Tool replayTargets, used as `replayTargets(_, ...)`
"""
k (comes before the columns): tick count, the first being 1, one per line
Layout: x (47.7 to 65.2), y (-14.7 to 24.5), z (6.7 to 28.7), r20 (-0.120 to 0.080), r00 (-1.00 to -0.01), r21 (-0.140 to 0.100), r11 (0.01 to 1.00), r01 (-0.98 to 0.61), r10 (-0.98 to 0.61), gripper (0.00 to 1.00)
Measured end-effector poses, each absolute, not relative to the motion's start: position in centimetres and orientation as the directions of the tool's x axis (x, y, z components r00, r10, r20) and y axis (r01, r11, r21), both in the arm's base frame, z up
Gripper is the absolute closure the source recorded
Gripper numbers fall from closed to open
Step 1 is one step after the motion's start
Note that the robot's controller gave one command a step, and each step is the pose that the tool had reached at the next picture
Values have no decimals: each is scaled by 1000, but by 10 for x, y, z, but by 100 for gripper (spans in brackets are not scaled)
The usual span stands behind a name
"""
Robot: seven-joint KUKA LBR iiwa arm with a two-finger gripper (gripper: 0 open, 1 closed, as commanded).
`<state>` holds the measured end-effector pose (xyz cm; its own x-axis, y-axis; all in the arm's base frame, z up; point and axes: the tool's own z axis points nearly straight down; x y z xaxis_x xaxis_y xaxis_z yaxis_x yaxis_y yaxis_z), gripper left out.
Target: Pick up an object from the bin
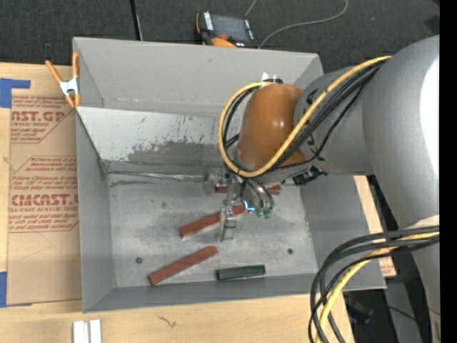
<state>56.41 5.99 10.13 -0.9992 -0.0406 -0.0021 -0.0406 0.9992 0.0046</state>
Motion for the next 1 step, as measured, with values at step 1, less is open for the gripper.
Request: replayTargets(1,556,80,107,-1,-997,1,997,-76,-76,0)
